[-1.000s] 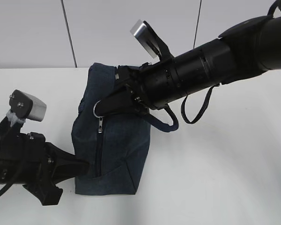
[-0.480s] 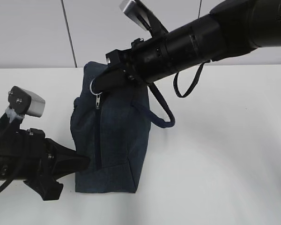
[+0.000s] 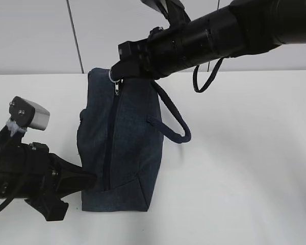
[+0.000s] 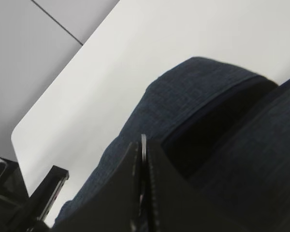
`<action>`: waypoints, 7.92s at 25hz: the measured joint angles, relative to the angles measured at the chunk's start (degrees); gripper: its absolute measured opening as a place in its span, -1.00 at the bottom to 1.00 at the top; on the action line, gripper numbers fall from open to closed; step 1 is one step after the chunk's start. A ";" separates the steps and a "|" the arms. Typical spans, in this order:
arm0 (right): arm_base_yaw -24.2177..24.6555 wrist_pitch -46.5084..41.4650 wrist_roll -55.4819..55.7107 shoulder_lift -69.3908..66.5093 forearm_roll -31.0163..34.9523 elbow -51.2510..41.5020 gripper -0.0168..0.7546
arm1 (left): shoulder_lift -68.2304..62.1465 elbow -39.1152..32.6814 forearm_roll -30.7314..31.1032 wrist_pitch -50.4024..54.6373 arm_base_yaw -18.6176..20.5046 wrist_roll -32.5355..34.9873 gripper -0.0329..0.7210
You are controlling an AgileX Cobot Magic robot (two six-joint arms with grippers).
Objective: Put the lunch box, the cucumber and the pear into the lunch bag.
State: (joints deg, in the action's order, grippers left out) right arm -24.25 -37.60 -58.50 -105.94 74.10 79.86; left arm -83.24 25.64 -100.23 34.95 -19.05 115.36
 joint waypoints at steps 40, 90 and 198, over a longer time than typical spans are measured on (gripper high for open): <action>6.26 -5.18 6.33 -26.80 -4.98 31.92 -0.94 | 9.32 0.30 0.00 0.88 0.98 -8.53 -0.07; 7.12 -4.91 7.98 -26.80 -5.93 32.14 -0.94 | -11.94 31.37 3.57 -12.35 -0.42 -32.29 -0.86; 1.41 -28.49 58.50 106.39 -81.10 -51.17 -0.10 | 84.28 5.19 99.50 30.09 6.22 -110.81 0.02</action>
State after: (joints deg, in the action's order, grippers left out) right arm -22.84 -66.09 0.00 0.45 -7.00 28.69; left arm 1.04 30.83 -0.73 65.04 -12.83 4.55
